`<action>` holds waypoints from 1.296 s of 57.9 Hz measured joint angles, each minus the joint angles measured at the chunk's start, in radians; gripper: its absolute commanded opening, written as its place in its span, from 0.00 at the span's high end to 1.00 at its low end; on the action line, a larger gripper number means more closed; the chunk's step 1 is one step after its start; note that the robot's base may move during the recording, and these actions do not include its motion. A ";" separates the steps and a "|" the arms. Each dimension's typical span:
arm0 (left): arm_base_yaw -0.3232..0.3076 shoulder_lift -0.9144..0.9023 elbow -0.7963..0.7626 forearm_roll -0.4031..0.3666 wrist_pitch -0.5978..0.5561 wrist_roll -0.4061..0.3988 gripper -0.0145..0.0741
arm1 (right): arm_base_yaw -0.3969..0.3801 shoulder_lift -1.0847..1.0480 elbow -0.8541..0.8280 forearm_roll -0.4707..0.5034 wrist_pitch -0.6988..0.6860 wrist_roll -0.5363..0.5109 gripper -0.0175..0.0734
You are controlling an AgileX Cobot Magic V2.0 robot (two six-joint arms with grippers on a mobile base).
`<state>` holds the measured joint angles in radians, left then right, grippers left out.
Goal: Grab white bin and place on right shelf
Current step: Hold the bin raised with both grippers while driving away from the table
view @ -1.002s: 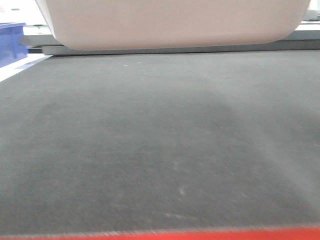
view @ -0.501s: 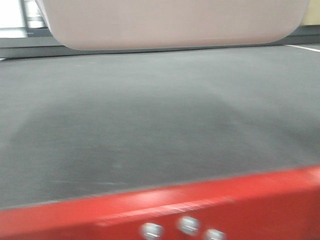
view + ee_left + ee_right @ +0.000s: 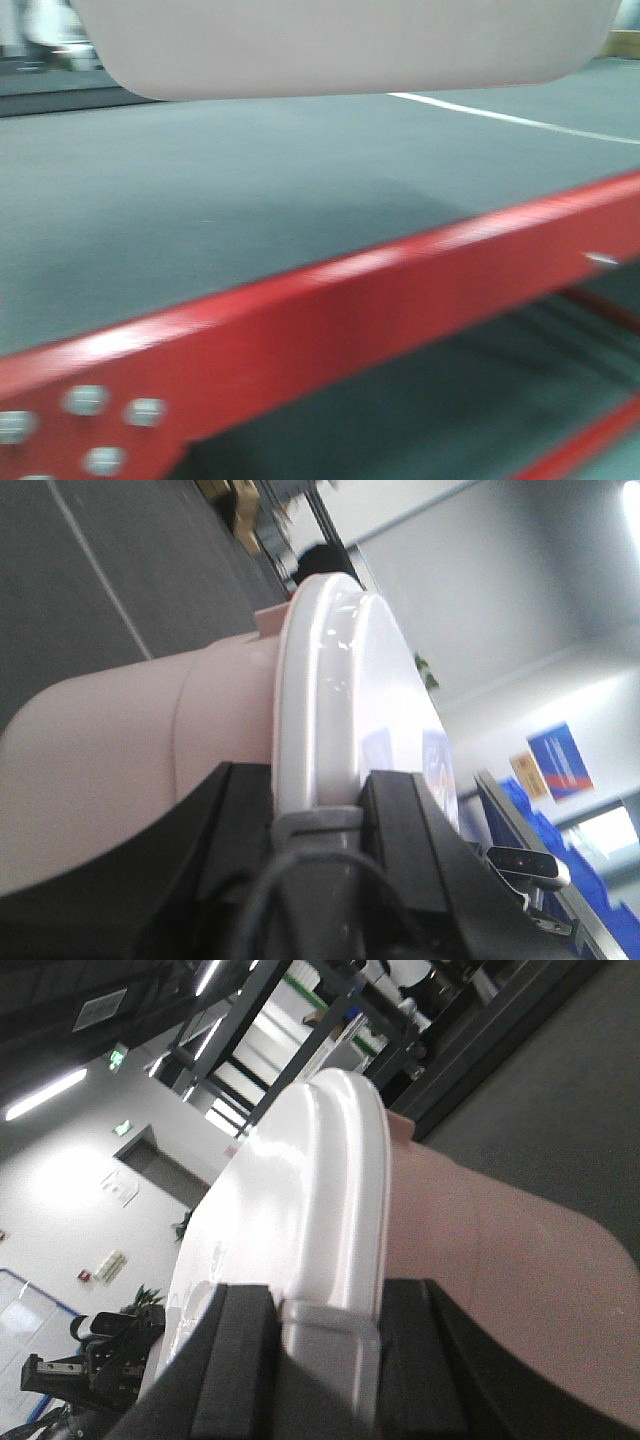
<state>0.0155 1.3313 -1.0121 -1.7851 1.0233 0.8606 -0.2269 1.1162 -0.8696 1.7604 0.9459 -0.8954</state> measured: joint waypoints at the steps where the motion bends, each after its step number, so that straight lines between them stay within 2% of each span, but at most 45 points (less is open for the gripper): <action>1: 0.000 0.000 0.000 0.000 0.000 0.000 0.98 | 0.000 0.000 0.000 0.000 0.000 0.000 0.74; 75: 0.000 0.000 0.000 0.000 0.000 0.000 0.98 | 0.000 0.000 0.000 0.000 -0.002 0.000 0.74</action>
<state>0.0155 1.3313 -1.0121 -1.7851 1.0233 0.8601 -0.2269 1.1162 -0.8696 1.7604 0.9442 -0.8954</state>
